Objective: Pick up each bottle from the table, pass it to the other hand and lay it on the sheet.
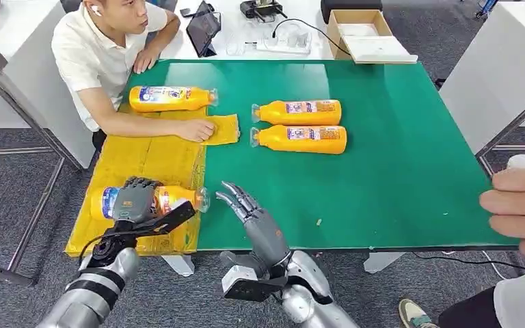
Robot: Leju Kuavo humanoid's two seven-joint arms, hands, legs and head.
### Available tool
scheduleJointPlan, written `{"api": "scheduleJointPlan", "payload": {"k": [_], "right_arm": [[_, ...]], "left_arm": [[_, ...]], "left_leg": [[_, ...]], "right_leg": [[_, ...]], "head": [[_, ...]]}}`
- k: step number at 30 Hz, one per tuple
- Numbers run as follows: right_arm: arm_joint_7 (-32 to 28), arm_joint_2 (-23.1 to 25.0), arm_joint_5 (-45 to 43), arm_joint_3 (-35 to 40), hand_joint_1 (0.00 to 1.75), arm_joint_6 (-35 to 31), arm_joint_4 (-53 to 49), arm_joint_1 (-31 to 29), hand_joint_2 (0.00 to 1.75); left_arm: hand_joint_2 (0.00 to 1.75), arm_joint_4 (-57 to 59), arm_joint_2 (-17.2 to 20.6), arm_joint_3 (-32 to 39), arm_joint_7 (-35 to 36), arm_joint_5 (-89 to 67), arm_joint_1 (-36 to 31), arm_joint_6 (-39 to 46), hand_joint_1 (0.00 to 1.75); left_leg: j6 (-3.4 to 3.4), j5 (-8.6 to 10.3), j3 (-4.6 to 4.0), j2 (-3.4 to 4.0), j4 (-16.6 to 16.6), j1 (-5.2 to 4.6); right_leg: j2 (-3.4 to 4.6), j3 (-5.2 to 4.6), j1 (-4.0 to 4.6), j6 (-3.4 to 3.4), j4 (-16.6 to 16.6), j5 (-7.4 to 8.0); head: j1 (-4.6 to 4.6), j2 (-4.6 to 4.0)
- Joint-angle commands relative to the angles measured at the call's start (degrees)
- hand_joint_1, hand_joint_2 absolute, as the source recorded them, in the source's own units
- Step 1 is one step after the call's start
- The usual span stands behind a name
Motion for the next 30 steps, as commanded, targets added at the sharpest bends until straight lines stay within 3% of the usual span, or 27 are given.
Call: {"api": "scheduleJointPlan", "payload": {"k": [1,3,7,8,9,10,19,27,29,30], "right_arm": [[-0.19,0.01,-0.46,-2.81,0.00,-0.45,0.91,-0.19,0.00],[-0.13,-0.20,1.91,-4.10,0.00,-4.46,1.94,-0.27,0.00],[-0.93,0.13,1.41,-6.19,0.00,-5.39,4.58,-0.16,0.00],[-1.34,0.20,1.05,-6.27,0.00,-5.35,5.29,-0.15,0.00],[-1.56,0.29,0.88,-6.35,0.00,-5.27,5.91,-0.20,0.00],[-1.83,0.48,0.46,-6.55,0.00,-5.28,6.57,-0.29,0.00],[-1.80,0.55,-0.06,-7.33,0.00,-5.54,7.65,-0.66,0.00],[-2.77,0.54,-0.43,-8.41,0.00,-6.21,9.74,0.09,0.00],[-3.31,0.62,-0.86,-8.69,0.00,-6.43,10.12,0.21,0.00],[-3.62,0.70,-0.96,-8.89,0.00,-6.69,10.01,0.50,0.00]], "left_arm": [[1.75,13.67,0.85,-0.76,1.05,0.02,-6.02,-2.49,1.75],[1.75,15.73,1.37,-0.12,1.00,0.18,-6.55,-4.72,1.75],[1.75,14.25,0.58,4.02,-6.59,8.55,-4.93,-8.62,1.75],[1.75,12.37,0.36,4.82,-8.85,11.84,-3.98,-10.96,1.59],[1.75,10.54,0.42,4.70,-9.93,14.05,-3.19,-12.67,0.30],[1.75,8.24,0.62,3.99,-10.81,16.93,-2.36,-14.96,0.00],[1.75,1.83,1.99,-0.93,-11.41,22.27,-0.40,-18.97,0.00],[1.75,-14.85,5.57,-3.74,-16.15,33.06,7.93,-24.37,0.00],[1.75,-19.72,5.18,-2.46,-18.49,36.24,10.47,-23.69,0.00],[1.75,-23.34,2.99,0.11,-20.05,40.14,12.35,-21.47,0.00]], "left_leg": [[-0.11,-0.09,0.28,0.03,-0.06,0.07],[-0.08,-0.04,0.17,0.02,-0.05,0.03],[-0.10,-0.02,0.25,0.02,-0.10,0.03],[-0.14,-0.02,0.36,0.06,-0.14,0.05],[-0.10,-0.04,0.38,0.09,-0.11,0.03],[-0.13,-0.03,0.45,0.12,-0.14,0.06],[-0.13,-0.01,0.56,-0.11,-0.14,0.05],[-0.08,-0.03,0.48,-0.13,-0.09,-0.01],[-0.10,-0.05,0.48,-0.09,-0.09,0.02],[-0.14,-0.08,0.50,-0.03,-0.10,0.03]], "right_leg": [[-0.07,0.29,0.08,-0.14,-0.05,-0.10],[-0.05,0.17,0.05,-0.10,-0.06,-0.04],[-0.01,0.26,0.05,-0.13,-0.11,-0.02],[0.01,0.35,0.08,-0.17,-0.14,-0.01],[0.07,0.36,0.05,-0.13,-0.11,0.00],[0.07,0.43,0.08,-0.17,-0.14,0.01],[-0.05,0.58,0.07,-0.16,-0.07,-0.04],[-0.07,0.50,0.01,-0.10,0.00,-0.05],[-0.05,0.48,0.04,-0.12,-0.01,-0.06],[-0.02,0.49,0.06,-0.16,-0.02,-0.08]], "head": [[0.00,0.00],[0.00,0.00],[0.00,0.00],[-0.02,-0.02],[0.00,0.00],[-0.02,0.00],[0.00,0.00],[0.00,0.00],[0.00,0.00],[0.00,0.00]]}}
